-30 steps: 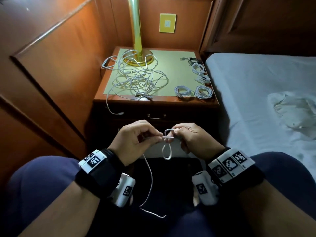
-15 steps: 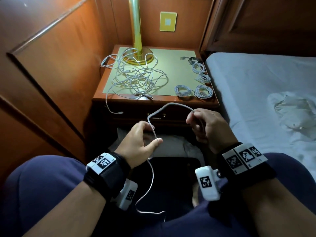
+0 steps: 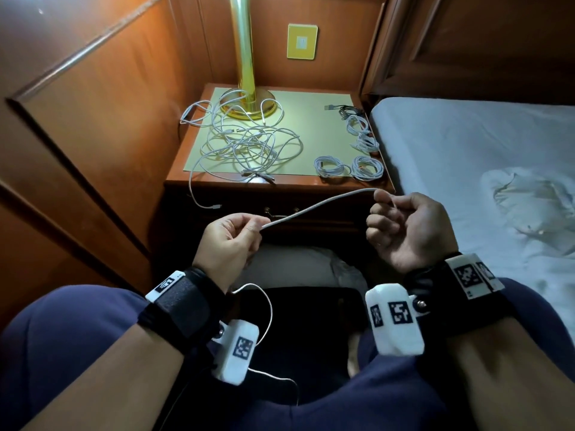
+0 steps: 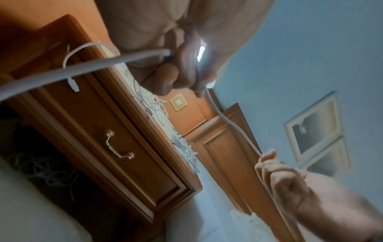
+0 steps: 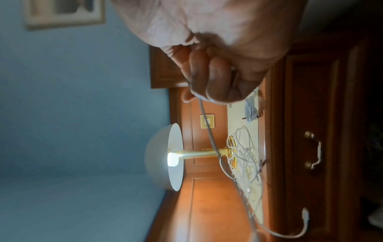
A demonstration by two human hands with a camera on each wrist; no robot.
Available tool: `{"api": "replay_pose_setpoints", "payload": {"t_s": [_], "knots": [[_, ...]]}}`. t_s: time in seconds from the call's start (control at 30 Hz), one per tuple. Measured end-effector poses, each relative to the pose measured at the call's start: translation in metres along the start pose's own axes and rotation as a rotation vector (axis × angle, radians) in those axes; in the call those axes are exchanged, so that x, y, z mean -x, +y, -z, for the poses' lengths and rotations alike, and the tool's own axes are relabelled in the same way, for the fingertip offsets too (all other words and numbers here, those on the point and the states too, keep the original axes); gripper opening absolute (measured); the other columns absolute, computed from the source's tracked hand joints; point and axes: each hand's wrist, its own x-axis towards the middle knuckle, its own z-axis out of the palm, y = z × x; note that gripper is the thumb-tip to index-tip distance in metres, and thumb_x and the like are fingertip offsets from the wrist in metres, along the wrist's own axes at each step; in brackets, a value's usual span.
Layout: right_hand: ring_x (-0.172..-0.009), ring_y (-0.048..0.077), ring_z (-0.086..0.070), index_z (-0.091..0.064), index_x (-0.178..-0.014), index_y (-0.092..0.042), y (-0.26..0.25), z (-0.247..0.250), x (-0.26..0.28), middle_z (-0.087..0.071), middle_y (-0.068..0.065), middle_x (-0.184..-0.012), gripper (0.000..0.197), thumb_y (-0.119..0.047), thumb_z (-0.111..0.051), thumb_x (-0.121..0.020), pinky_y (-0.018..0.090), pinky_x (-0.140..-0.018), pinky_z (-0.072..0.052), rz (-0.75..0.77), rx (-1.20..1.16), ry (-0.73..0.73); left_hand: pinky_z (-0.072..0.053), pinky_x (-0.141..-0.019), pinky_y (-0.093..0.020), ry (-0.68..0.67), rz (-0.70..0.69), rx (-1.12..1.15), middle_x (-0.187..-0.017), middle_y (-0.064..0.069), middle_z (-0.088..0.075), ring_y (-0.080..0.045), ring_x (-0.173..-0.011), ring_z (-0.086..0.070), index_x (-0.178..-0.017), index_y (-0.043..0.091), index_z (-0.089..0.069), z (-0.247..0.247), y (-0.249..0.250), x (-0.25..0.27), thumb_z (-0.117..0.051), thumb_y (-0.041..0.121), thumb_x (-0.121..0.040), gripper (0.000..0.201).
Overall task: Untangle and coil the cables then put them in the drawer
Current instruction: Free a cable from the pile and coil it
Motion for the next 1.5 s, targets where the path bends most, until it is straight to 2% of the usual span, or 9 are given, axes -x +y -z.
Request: {"api": "replay_pose_setpoints", "payload": {"t_s": [0.17,0.33,0.47,0.57,0.7,0.9,1.13,1.37,1.5], "knots": [[-0.06,0.005,-0.056,-0.067,-0.099,-0.011,-0.011,0.009,-0.007,-0.064,-0.001,-0.082,0.029,-0.024,-0.041,-0.102,0.018,-0.048,-0.037,0.102,-0.083,0.055,-0.039,-0.057,-0.012,-0.032,-0.295,-0.637,-0.066,0.011,-0.059,-0.001,-0.057,-0.051,-0.088,0.022,-0.075,0.007,-0.006,-0.001,-0.068,0.021,-0.093,0.008],[-0.105,0.012,-0.069,-0.07,-0.101,-0.02,-0.001,0.005,-0.004,-0.073,-0.001,-0.11,0.028,-0.032,-0.044,-0.104,0.023,-0.054,-0.034,0.329,0.294,-0.064,-0.042,-0.076,-0.008,-0.286,-0.551,-0.701,-0.092,0.0,-0.053,-0.005,-0.08,-0.054,-0.106,0.01,-0.076,-0.003,-0.016,0.005,-0.054,0.001,-0.087,0.03],[-0.099,0.021,-0.073,-0.076,-0.096,-0.006,0.027,-0.005,-0.001,-0.077,0.005,-0.099,0.027,-0.015,-0.051,-0.103,0.023,-0.065,-0.054,0.464,0.875,-0.274,-0.051,-0.073,-0.019,-0.448,-0.63,-0.558,-0.093,0.001,-0.061,-0.008,-0.082,-0.063,-0.101,0.014,-0.078,-0.015,-0.012,0.013,-0.064,0.006,-0.092,0.019],[-0.078,0.021,-0.073,-0.073,-0.089,-0.009,0.044,-0.008,0.004,-0.076,0.002,-0.078,0.03,-0.023,-0.051,-0.104,0.033,-0.082,-0.057,0.304,1.267,-0.486,-0.055,-0.078,-0.028,-0.368,-0.54,-0.412,-0.09,0.001,-0.068,-0.013,-0.084,-0.068,-0.096,0.01,-0.072,-0.016,-0.007,0.014,-0.071,0.003,-0.088,0.011],[-0.035,0.013,-0.038,-0.06,-0.084,0.001,0.052,-0.015,0.008,-0.043,0.001,-0.045,0.038,-0.021,-0.041,-0.107,0.02,-0.037,-0.032,0.03,1.039,-0.53,-0.047,-0.062,-0.021,-0.302,-0.327,-0.307,-0.095,0.001,-0.063,-0.018,-0.062,-0.057,-0.116,0.017,-0.061,-0.013,-0.006,0.014,-0.073,0.017,-0.087,0.031],[-0.037,0.014,-0.028,-0.056,-0.077,-0.008,0.056,-0.017,0.002,-0.034,0.002,-0.046,0.039,-0.028,-0.039,-0.107,0.022,-0.039,-0.029,-0.078,0.881,-0.545,-0.047,-0.053,-0.028,-0.344,-0.057,-0.224,-0.07,0.001,-0.067,-0.008,-0.057,-0.055,-0.09,0.012,-0.071,-0.018,0.003,0.017,-0.059,0.017,-0.099,0.016],[-0.063,0.0,-0.062,-0.075,-0.076,-0.023,0.051,-0.008,-0.004,-0.07,-0.008,-0.07,0.024,-0.04,-0.068,-0.091,0.018,-0.059,-0.046,0.428,1.432,-0.317,-0.054,-0.064,-0.032,-0.252,-0.022,-0.307,-0.069,-0.002,-0.073,-0.011,-0.062,-0.064,-0.081,0.018,-0.077,-0.013,0.0,0.01,-0.073,0.024,-0.089,0.011],[-0.067,0.016,-0.066,-0.075,-0.1,-0.003,0.047,-0.01,-0.004,-0.067,0.011,-0.075,0.015,-0.002,-0.061,-0.094,0.03,-0.071,-0.059,-0.132,0.856,-0.475,-0.056,-0.063,-0.02,-0.103,-0.007,-0.365,-0.073,0.008,-0.076,-0.008,-0.066,-0.071,-0.08,0.034,-0.077,-0.014,-0.004,0.013,-0.076,0.022,-0.088,0.014],[-0.074,0.016,-0.071,-0.078,-0.097,-0.007,0.049,-0.009,-0.003,-0.076,0.01,-0.08,0.012,-0.008,-0.076,-0.085,0.031,-0.073,-0.058,0.038,1.018,-0.476,-0.054,-0.056,-0.022,-0.079,0.052,-0.21,-0.073,-0.005,-0.076,-0.01,-0.056,-0.064,-0.081,0.028,-0.078,-0.019,-0.002,0.014,-0.075,0.017,-0.088,0.014]]}}
